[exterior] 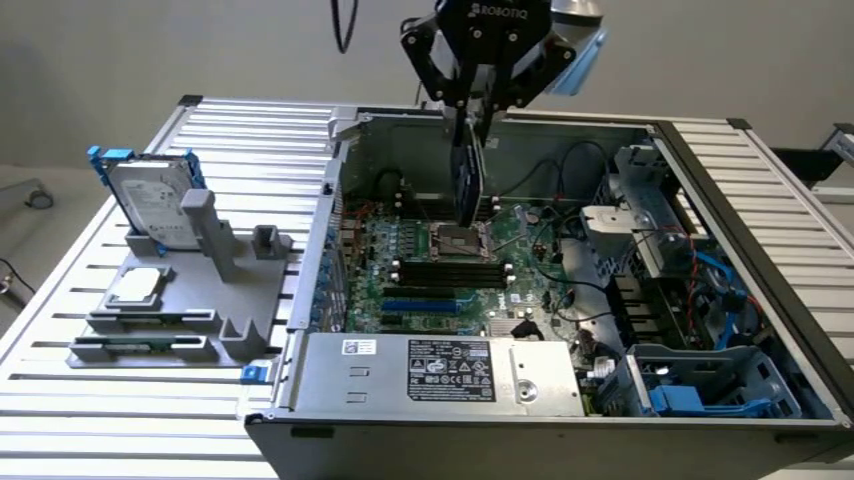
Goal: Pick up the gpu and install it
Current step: 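Pick up the gpu and move the gpu toward the slot, then insert the gpu into the slot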
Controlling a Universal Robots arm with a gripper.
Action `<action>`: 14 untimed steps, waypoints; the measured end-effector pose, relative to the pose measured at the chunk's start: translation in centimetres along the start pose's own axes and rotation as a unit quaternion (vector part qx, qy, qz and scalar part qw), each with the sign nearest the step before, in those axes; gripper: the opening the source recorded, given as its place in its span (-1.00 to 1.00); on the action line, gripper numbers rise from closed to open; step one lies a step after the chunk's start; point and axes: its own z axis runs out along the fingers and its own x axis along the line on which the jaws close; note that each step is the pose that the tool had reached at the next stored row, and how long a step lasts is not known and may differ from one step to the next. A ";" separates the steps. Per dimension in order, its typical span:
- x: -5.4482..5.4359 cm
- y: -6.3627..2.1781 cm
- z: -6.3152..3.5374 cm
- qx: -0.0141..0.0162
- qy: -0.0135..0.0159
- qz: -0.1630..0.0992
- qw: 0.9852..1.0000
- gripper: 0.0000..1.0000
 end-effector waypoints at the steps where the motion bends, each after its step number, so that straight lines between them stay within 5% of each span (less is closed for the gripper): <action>1: -0.5 0.01 0.17 0.000 0.000 0.000 1.000 -0.48; 5: -1.9 -0.02 0.80 0.000 0.000 0.000 1.000 -0.48; 14: -2.0 -0.03 1.08 0.000 0.000 0.000 1.000 -0.48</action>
